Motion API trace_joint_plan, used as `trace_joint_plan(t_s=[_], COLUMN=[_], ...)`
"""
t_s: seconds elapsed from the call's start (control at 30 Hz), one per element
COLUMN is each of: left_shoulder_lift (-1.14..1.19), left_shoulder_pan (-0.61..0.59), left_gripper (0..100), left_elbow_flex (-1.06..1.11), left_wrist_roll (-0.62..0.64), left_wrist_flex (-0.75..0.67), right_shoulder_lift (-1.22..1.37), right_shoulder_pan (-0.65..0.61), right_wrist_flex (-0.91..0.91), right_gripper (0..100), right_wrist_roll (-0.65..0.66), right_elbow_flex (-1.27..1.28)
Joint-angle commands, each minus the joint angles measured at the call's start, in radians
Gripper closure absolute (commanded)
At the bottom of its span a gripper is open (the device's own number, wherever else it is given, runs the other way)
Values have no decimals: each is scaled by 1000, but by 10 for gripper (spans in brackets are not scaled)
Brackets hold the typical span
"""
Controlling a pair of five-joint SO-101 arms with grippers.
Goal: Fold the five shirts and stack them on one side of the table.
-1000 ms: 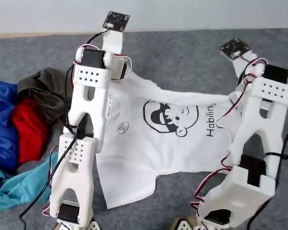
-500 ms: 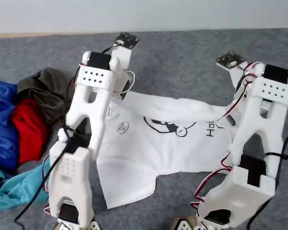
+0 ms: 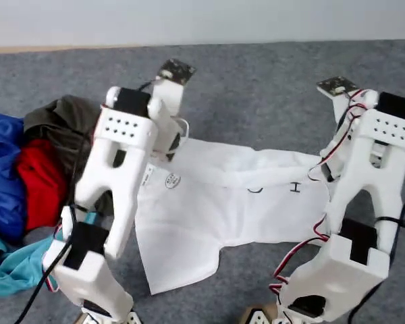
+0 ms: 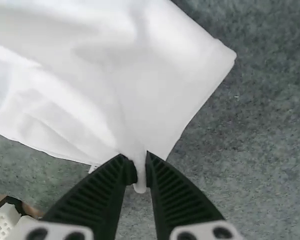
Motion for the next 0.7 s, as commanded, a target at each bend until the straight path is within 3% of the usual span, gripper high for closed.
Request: trace_joint_plan(t_s=[0.0,0.37,0.67], left_shoulder_lift=[-95,-238,-292], left_shoulder_pan=[57,107,109], left_gripper=[998,998,992], left_elbow_flex=[64,300,398], left_wrist_roll=[11,8,-25], left_wrist_flex=[29,29,29], right_shoulder_lift=[1,50,47], right_shoulder_pan=[59,105,105], right_wrist_flex=[-16,41,38], right_gripper=[989,989,989], right_wrist_roll=[40,207,207], right_elbow_flex=[-8,23,77])
